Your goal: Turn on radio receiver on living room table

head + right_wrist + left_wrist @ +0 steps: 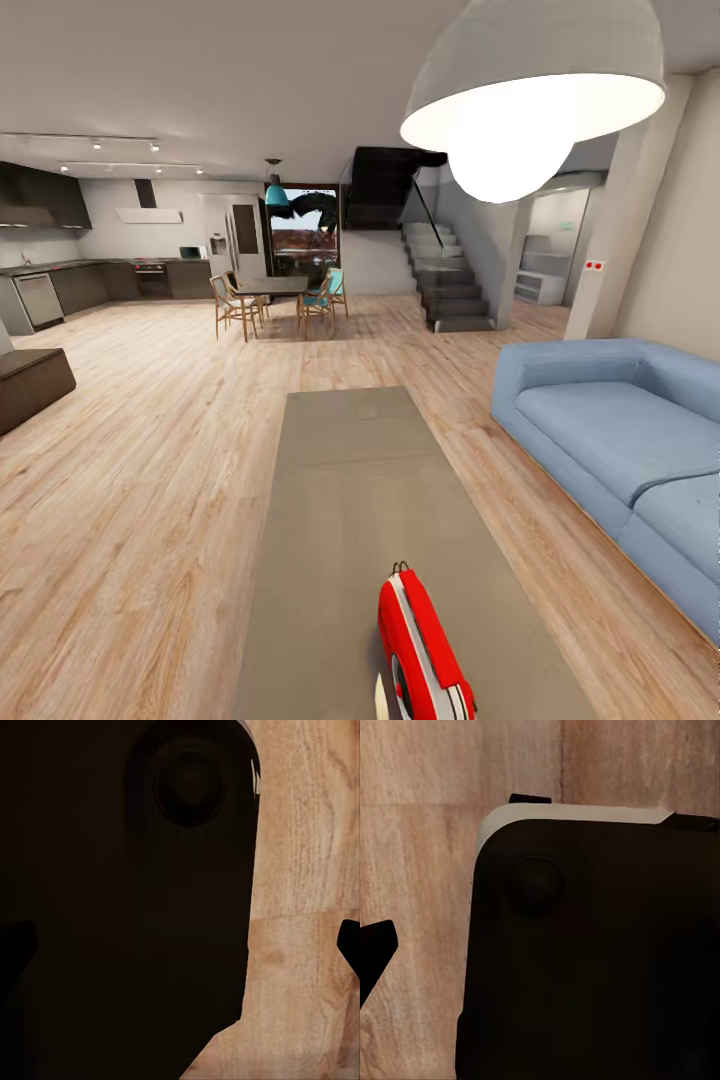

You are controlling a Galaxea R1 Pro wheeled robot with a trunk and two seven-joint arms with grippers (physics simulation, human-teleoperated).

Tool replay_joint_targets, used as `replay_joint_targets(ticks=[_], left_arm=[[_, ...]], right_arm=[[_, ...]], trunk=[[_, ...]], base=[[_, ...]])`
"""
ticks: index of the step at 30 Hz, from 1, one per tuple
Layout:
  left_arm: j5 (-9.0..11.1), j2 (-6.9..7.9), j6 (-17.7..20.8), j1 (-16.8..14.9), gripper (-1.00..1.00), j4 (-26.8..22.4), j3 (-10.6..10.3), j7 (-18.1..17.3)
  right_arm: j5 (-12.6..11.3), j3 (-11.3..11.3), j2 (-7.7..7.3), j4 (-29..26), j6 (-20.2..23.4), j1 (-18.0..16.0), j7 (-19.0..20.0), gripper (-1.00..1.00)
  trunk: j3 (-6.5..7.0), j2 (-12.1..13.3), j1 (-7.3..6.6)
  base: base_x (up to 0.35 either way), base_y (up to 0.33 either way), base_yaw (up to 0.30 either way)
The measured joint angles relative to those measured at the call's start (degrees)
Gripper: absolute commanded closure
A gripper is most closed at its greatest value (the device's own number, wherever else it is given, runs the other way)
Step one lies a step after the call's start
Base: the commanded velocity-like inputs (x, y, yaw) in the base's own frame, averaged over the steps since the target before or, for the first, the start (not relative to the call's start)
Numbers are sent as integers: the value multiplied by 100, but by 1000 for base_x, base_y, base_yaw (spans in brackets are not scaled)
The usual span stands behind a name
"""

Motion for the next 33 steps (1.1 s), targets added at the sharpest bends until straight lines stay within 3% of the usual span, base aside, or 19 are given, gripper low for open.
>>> replay_joint_targets(ticks=[15,33], left_arm=[[9,1,0,0,-100,0,1,5],[13,1,0,0,-100,0,8,8]], right_arm=[[9,1,0,0,6,2,0,-100],[9,7,0,0,-26,2,0,-100]], trunk=[[0,0,0],[0,0,0]], base=[[0,-190,0],[0,-2,246]])
